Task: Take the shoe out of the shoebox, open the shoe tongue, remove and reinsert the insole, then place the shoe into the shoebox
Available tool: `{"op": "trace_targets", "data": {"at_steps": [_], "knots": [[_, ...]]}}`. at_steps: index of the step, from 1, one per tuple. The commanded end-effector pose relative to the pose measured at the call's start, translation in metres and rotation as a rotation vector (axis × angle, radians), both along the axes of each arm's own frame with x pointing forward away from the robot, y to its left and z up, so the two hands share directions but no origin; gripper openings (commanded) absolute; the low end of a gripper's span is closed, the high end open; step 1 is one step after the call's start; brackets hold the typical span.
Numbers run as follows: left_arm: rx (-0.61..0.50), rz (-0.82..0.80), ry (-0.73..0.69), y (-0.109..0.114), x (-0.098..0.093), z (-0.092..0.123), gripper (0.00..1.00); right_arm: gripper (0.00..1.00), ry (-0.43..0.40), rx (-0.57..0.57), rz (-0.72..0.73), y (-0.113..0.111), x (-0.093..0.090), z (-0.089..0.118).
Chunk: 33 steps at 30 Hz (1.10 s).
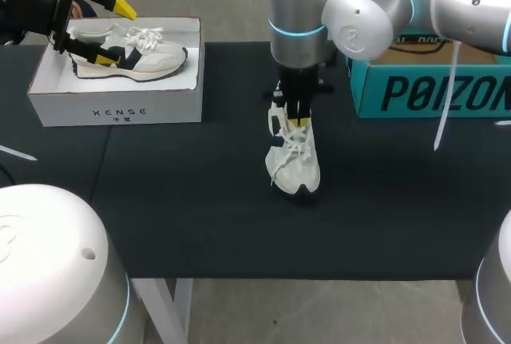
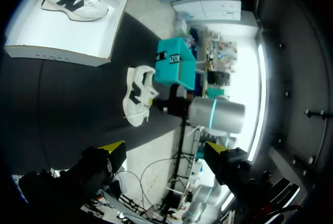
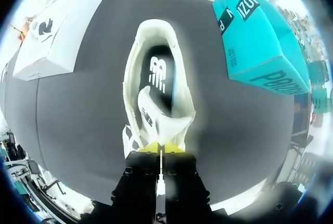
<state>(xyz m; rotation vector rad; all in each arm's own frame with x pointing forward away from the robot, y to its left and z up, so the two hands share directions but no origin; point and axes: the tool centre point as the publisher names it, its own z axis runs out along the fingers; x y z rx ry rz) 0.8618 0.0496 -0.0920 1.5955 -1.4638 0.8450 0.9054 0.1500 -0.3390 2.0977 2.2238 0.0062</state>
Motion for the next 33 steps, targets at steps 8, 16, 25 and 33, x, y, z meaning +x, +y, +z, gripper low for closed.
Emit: {"op": "trace_targets", "data": {"at_steps": [8, 16, 25, 33], "knots": [[0.002, -0.001, 0.001, 0.0, 0.001, 0.0, 1.0, 0.0, 0.03, -0.001, 0.029, 0.014, 0.011, -0.017], [0.002, -0.001, 0.001, 0.0, 0.001, 0.0, 1.0, 0.1, 0.039, -0.008, 0.009, 0.005, 0.011, -0.021], [0.002, -0.001, 0.001, 0.0, 0.001, 0.0, 1.0, 0.45, -0.022, -0.009, 0.008, 0.001, 0.01, 0.009], [0.002, -0.001, 0.001, 0.0, 0.001, 0.0, 1.0, 0.44, -0.057, 0.002, -0.009, -0.007, 0.01, 0.025]]}}
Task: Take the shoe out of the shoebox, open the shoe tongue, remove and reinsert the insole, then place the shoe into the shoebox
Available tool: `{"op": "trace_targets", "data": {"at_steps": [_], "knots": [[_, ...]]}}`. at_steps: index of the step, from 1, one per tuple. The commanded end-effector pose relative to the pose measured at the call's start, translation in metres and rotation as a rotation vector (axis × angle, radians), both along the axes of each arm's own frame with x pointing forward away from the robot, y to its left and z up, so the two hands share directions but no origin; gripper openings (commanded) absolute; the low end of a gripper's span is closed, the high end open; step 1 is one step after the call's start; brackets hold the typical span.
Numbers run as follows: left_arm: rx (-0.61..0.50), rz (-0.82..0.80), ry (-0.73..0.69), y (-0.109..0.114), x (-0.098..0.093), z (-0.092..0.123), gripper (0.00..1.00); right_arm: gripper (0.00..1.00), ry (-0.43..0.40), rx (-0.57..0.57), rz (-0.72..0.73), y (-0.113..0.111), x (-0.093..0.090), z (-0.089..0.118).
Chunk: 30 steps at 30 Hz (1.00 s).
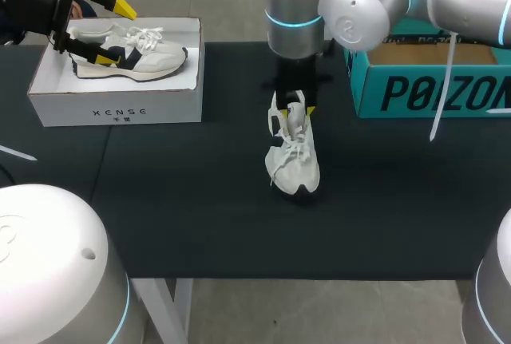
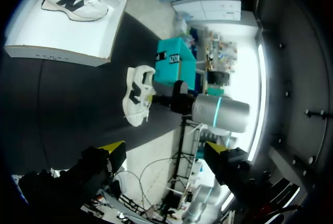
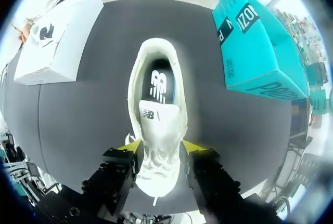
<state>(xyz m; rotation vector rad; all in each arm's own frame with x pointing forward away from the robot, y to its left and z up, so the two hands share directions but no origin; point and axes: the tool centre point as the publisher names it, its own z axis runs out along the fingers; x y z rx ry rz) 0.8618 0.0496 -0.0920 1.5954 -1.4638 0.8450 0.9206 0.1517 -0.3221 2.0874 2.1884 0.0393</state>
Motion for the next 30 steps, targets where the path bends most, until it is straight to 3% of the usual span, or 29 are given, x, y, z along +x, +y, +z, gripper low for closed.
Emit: {"op": "trace_targets", "data": {"at_steps": [1, 10, 18, 26, 28, 30], "knots": [[0.002, -0.001, 0.001, 0.0, 0.001, 0.0, 1.0, 0.44, -0.021, 0.009, 0.003, -0.009, -0.003, 0.01], [0.002, -0.001, 0.001, 0.0, 0.001, 0.0, 1.0, 0.38, -0.069, -0.003, 0.035, -0.011, 0.009, 0.031], [0.002, -0.001, 0.001, 0.0, 0.001, 0.0, 1.0, 0.41, -0.109, 0.019, 0.104, -0.009, 0.021, 0.051], [0.002, -0.001, 0.001, 0.0, 0.001, 0.0, 1.0, 0.46, -0.124, 0.077, 0.256, -0.008, 0.028, 0.058], [0.002, -0.001, 0.001, 0.0, 0.001, 0.0, 1.0, 0.56, -0.128, 0.072, 0.285, -0.01, 0.03, 0.061], [0.002, -0.001, 0.001, 0.0, 0.001, 0.0, 1.0, 0.58, -0.138, 0.081, 0.315, -0.011, 0.032, 0.064]]}}
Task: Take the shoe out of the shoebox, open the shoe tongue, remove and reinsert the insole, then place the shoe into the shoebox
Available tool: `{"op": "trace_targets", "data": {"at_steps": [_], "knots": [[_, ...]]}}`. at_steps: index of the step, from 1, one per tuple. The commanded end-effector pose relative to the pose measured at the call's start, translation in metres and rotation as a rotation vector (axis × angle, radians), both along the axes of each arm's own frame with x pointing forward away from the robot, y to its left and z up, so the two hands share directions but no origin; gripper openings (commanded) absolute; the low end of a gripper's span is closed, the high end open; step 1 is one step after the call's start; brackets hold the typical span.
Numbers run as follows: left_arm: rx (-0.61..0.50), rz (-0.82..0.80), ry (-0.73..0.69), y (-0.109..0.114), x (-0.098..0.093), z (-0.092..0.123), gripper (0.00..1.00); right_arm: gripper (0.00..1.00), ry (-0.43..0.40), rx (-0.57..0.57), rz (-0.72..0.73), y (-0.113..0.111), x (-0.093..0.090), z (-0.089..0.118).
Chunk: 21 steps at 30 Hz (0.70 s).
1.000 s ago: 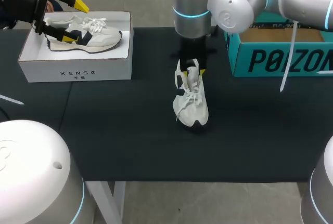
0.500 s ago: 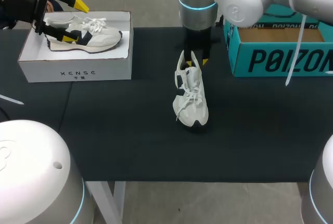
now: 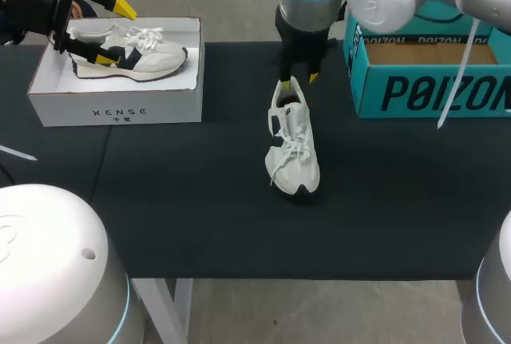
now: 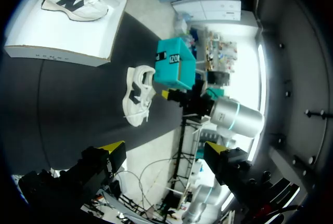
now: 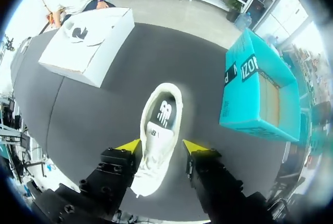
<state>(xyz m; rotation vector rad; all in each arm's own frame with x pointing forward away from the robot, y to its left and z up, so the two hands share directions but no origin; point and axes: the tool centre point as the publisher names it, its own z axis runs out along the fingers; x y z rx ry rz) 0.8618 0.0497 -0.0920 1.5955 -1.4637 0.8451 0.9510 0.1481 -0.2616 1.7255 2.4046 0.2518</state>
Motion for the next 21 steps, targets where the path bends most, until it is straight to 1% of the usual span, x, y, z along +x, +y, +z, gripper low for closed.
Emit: {"op": "trace_targets", "data": {"at_steps": [1, 3, 4, 5, 6, 7, 8, 11, 12, 17, 19, 20, 21], "knots": [[0.002, -0.001, 0.001, 0.0, 0.001, 0.0, 1.0, 0.61, -0.011, 0.016, 0.051, -0.009, 0.003, 0.005], [0.002, -0.001, 0.001, 0.0, 0.001, 0.0, 1.0, 0.74, -0.038, 0.02, 0.123, -0.008, 0.005, 0.011], [0.002, -0.001, 0.001, 0.0, 0.001, 0.0, 1.0, 0.87, -0.049, 0.023, 0.171, -0.008, 0.006, 0.013], [0.002, -0.001, 0.001, 0.0, 0.001, 0.0, 1.0, 0.92, -0.056, 0.032, 0.2, -0.007, 0.007, 0.015], [0.002, -0.001, 0.001, 0.0, 0.001, 0.0, 1.0, 0.93, -0.063, 0.044, 0.238, -0.006, 0.007, 0.018], [0.002, -0.001, 0.001, 0.0, 0.001, 0.0, 1.0, 0.98, -0.067, 0.042, 0.269, -0.007, 0.008, 0.02], [0.002, -0.001, 0.001, 0.0, 0.001, 0.0, 1.0, 1.0, -0.075, 0.04, 0.326, -0.006, 0.009, 0.022], [0.002, -0.001, 0.001, 0.0, 0.001, 0.0, 1.0, 1.0, -0.09, 0.04, 0.41, -0.008, 0.013, 0.027], [0.002, -0.001, 0.001, 0.0, 0.001, 0.0, 1.0, 1.0, -0.098, 0.055, 0.456, -0.008, 0.014, 0.03], [0.002, -0.001, 0.001, 0.0, 0.001, 0.0, 1.0, 1.0, -0.102, 0.029, 0.655, -0.011, 0.019, 0.037], [0.002, -0.001, 0.001, 0.0, 0.001, 0.0, 1.0, 1.0, -0.12, 0.004, 0.732, -0.011, 0.021, 0.04], [0.002, -0.001, 0.001, 0.0, 0.001, 0.0, 1.0, 1.0, -0.14, 0.002, 0.805, -0.01, 0.022, 0.042], [0.002, -0.001, 0.001, 0.0, 0.001, 0.0, 1.0, 1.0, -0.146, 0.009, 0.846, -0.009, 0.022, 0.045]]}}
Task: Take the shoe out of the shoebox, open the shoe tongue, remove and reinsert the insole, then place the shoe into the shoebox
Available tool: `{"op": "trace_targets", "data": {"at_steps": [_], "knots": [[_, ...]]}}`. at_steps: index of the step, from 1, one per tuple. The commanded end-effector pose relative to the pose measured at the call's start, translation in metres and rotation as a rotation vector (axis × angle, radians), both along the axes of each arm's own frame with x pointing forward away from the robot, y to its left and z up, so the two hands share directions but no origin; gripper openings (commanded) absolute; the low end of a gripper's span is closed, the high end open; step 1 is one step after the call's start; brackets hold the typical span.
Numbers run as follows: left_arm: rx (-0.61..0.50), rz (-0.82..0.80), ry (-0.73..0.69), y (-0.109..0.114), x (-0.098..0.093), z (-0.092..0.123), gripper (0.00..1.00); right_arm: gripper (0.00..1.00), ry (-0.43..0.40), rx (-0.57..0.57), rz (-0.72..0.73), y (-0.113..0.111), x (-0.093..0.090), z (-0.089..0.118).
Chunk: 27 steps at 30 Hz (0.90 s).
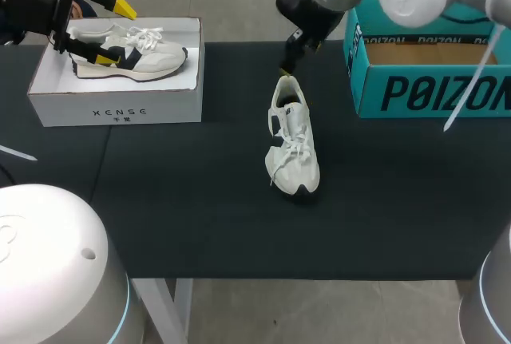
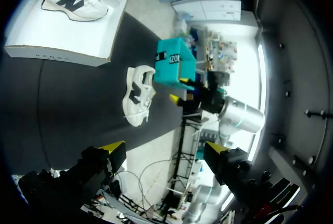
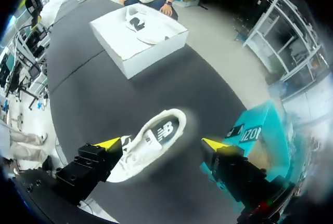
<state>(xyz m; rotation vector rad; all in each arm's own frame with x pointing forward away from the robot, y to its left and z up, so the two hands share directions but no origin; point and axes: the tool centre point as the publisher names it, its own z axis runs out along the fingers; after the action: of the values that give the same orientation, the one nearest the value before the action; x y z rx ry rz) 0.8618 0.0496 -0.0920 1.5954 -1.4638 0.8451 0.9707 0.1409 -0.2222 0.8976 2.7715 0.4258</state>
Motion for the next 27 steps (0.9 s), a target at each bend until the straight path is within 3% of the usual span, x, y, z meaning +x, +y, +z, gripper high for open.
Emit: {"op": "trace_targets", "data": {"at_steps": [1, 6, 13, 18, 27], "knots": [[0.002, -0.001, 0.001, 0.0, 0.001, 0.0, 1.0, 1.0, -0.049, 0.002, 0.269, -0.002, 0.004, 0.007], [0.002, -0.001, 0.001, 0.0, 0.001, 0.0, 1.0, 1.0, -0.06, -0.043, 0.41, 0.003, 0.019, 0.009], [0.002, -0.001, 0.001, 0.0, 0.001, 0.0, 1.0, 1.0, -0.027, -0.11, 0.5, 0.019, 0.041, -0.007], [0.002, -0.001, 0.001, 0.0, 0.001, 0.0, 1.0, 1.0, 0.057, -0.148, 0.509, 0.021, 0.055, -0.024], [0.002, -0.001, 0.001, 0.0, 0.001, 0.0, 1.0, 1.0, 0.111, -0.142, 0.459, 0.012, 0.069, -0.043]]}}
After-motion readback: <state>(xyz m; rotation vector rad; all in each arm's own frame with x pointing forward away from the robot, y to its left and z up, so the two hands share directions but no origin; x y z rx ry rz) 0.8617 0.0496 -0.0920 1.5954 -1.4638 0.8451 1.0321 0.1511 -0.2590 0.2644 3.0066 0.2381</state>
